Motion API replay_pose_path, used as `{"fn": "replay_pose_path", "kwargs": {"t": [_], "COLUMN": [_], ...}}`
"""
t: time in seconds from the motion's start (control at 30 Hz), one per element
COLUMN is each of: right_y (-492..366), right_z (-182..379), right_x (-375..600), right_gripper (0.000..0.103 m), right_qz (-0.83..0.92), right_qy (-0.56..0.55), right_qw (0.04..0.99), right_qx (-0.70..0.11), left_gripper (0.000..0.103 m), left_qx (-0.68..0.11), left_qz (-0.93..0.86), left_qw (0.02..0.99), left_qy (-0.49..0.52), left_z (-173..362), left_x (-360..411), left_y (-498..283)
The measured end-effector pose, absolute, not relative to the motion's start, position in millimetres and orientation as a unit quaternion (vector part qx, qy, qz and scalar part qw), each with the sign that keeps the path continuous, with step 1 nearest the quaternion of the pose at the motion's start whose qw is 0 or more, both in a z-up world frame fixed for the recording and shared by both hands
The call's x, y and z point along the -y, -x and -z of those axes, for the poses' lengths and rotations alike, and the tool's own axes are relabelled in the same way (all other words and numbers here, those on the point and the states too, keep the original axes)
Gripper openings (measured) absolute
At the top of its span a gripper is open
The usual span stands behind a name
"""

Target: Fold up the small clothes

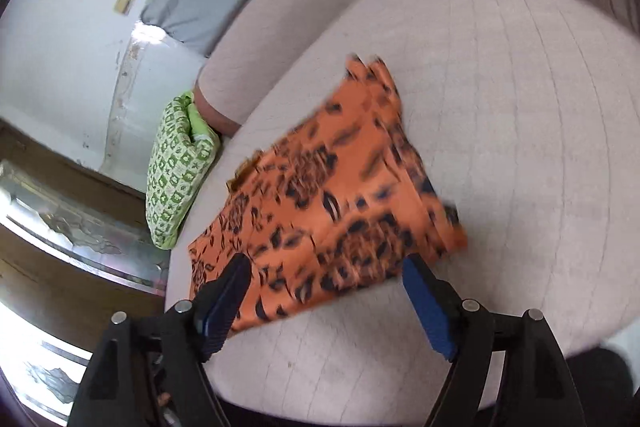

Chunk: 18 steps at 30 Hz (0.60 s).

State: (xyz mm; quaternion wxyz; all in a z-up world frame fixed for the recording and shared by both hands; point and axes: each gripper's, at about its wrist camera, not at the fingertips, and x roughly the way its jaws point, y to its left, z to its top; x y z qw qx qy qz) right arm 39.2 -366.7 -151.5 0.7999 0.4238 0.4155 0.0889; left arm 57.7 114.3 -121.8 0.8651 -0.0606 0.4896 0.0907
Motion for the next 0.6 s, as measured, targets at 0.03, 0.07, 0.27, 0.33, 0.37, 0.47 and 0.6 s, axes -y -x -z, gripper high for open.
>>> {"fn": "replay_pose_path", "kwargs": {"t": [0.03, 0.07, 0.27, 0.33, 0.37, 0.47, 0.6], "right_y": [-35.4, -35.1, -31.3, -36.0, -38.6, -42.0, -52.4], "right_z": [160.0, 167.1, 183.8, 188.8, 192.5, 197.9, 191.9], "right_x": [371.9, 373.1, 394.9, 398.1, 398.9, 400.7, 391.9], "right_gripper": [0.081, 0.081, 0.081, 0.081, 0.081, 0.084, 0.087], "right_qz": [-0.079, -0.07, -0.058, -0.056, -0.051, -0.034, -0.013], "right_qy": [-0.433, -0.446, -0.509, -0.525, -0.537, -0.568, -0.573], "right_qw": [0.791, 0.781, 0.754, 0.743, 0.736, 0.718, 0.717], "right_qx": [-0.426, -0.431, -0.411, -0.411, -0.41, -0.402, -0.396], "left_gripper": [0.085, 0.084, 0.081, 0.081, 0.081, 0.081, 0.081], "left_qx": [-0.482, -0.482, -0.406, -0.389, -0.385, -0.39, -0.418], "left_qz": [-0.088, -0.092, -0.083, -0.06, -0.046, -0.018, 0.002], "left_qw": [0.868, 0.868, 0.907, 0.918, 0.921, 0.921, 0.908], "left_qy": [0.078, 0.078, 0.068, 0.051, 0.039, 0.014, 0.009], "left_z": [121.2, 116.6, 62.6, 51.0, 49.1, 58.4, 78.6], "left_x": [-119.7, -121.5, -105.0, -87.3, -76.5, -47.4, -19.6], "left_y": [-56.2, -55.6, -43.4, -50.5, -54.7, -72.1, -93.5]}}
